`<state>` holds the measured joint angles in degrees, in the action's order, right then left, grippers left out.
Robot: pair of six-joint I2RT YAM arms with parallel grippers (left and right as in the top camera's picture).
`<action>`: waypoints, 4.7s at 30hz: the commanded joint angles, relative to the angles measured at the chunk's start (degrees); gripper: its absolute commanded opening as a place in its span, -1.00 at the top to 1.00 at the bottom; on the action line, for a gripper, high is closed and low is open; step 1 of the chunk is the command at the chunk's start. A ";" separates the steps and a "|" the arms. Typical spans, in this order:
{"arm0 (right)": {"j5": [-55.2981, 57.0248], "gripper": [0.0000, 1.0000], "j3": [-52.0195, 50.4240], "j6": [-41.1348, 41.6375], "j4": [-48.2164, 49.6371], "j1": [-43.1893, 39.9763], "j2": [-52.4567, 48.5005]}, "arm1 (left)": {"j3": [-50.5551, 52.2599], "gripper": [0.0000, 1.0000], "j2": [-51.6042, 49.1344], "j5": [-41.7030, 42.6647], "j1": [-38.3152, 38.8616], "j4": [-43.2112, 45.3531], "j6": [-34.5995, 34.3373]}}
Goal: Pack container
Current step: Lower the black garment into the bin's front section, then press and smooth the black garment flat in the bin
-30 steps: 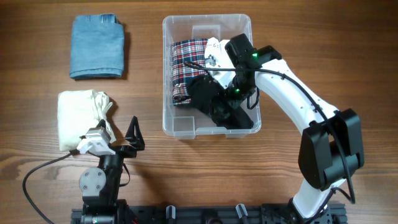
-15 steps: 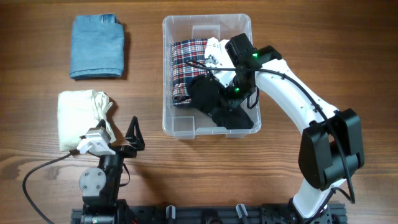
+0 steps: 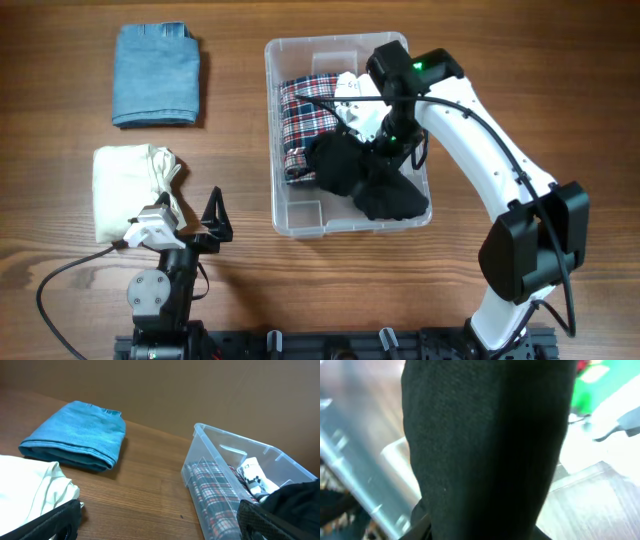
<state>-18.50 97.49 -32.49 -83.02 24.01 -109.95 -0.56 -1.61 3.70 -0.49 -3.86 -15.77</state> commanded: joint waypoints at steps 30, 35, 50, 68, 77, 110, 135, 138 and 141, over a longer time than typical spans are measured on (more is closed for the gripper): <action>8.41 0.49 2.43 5.64 16.00 2.40 -0.42 | 0.24 -0.99 0.15 -0.35 -0.42 -0.31 0.33; 7.91 0.91 2.23 20.70 16.94 2.40 -0.42 | 0.24 -0.99 0.15 -0.35 -0.44 -0.31 0.31; 1.90 0.91 -2.36 31.74 9.05 3.17 -0.44 | 0.24 -0.99 0.15 -0.35 -0.44 -0.31 0.31; -3.02 0.91 -9.92 35.87 4.72 9.05 -0.42 | 0.24 -0.99 0.15 -0.35 -0.42 -0.31 0.31; -3.02 0.91 -16.31 35.89 6.58 9.05 -0.44 | 0.24 -0.99 0.15 -0.35 -0.42 -0.31 0.33; 6.03 0.91 -21.33 46.16 26.75 8.92 -0.42 | 0.24 -0.99 0.15 -0.35 -0.42 -0.31 0.31; 1.75 0.91 -21.86 49.40 31.43 10.97 0.68 | 0.24 -0.99 0.15 -0.35 -0.42 -0.31 0.33; 1.97 0.91 -21.64 50.93 33.62 10.95 0.70 | 0.24 -0.99 0.15 -0.35 -0.42 -0.31 0.33; 1.92 0.91 -18.93 52.17 33.48 10.95 1.62 | 0.24 -0.99 0.15 -0.35 -0.42 -0.31 0.33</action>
<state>-15.90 77.34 17.34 -50.00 33.95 -108.40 -0.56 -1.61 3.70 -0.49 -3.86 -15.75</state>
